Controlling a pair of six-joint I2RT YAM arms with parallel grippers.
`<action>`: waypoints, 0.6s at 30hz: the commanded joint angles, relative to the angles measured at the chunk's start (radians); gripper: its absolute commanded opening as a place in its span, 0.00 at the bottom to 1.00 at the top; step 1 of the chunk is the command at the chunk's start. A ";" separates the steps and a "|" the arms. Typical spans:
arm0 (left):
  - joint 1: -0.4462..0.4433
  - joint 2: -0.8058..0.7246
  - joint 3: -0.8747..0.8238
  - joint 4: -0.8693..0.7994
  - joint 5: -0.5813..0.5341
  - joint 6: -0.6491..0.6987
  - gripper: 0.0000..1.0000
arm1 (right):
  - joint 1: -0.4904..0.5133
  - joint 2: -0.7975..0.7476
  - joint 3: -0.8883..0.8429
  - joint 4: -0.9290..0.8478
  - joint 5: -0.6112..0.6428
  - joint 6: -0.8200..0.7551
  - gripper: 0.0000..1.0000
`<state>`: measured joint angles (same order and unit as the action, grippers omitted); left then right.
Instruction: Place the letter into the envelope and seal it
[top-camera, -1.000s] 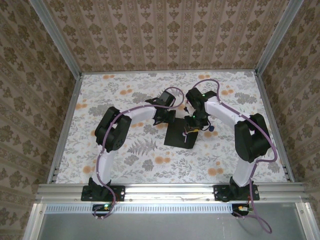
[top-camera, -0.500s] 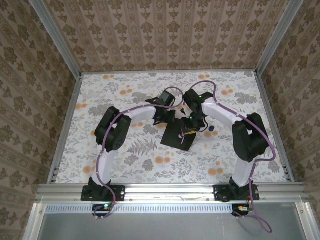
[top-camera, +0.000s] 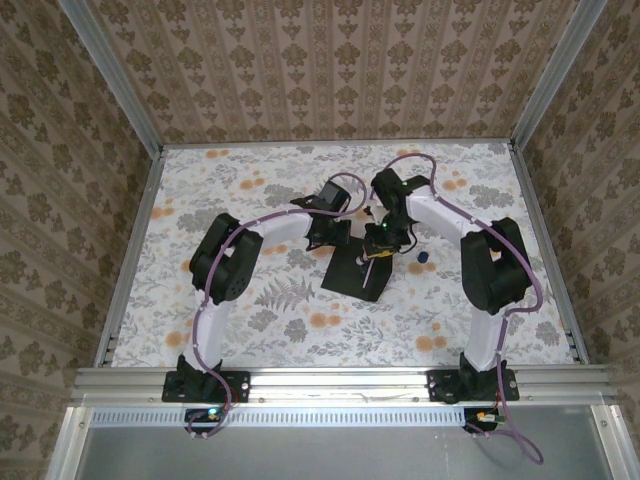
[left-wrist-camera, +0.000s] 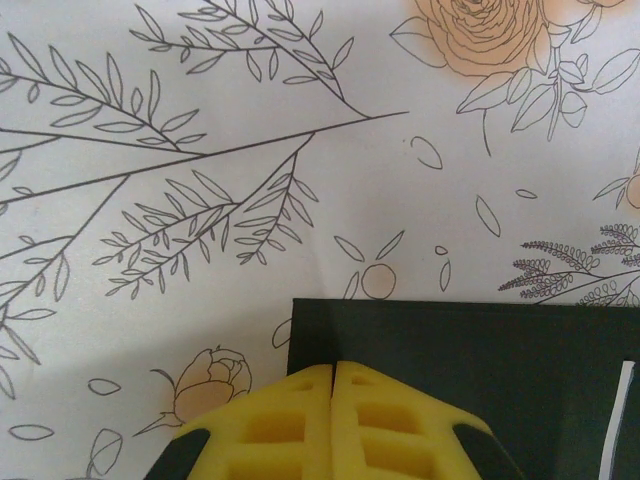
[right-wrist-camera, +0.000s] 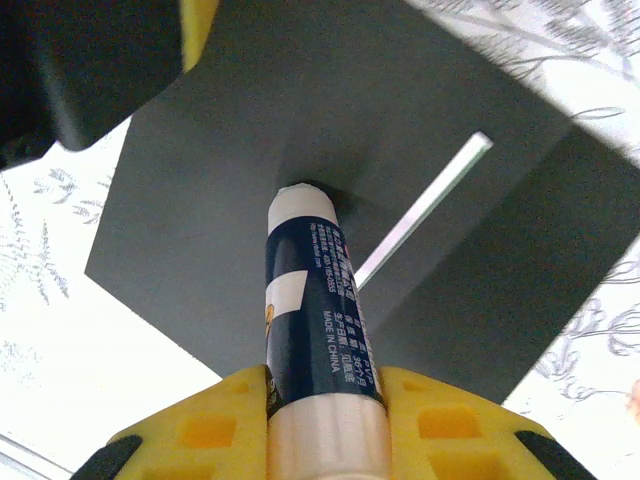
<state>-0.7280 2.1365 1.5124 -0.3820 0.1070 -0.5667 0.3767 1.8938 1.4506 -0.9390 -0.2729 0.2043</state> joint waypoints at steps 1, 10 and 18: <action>-0.004 0.012 -0.024 -0.065 -0.011 -0.026 0.00 | -0.040 0.044 0.017 -0.020 0.096 -0.019 0.13; -0.008 -0.016 -0.055 -0.048 -0.029 -0.138 0.00 | -0.055 0.004 0.106 -0.047 0.074 -0.009 0.13; -0.008 -0.009 -0.053 -0.052 -0.021 -0.152 0.00 | -0.059 -0.054 0.141 -0.037 0.025 0.026 0.13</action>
<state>-0.7280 2.1288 1.4925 -0.3618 0.1040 -0.6899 0.3202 1.8969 1.5482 -0.9504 -0.2184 0.2123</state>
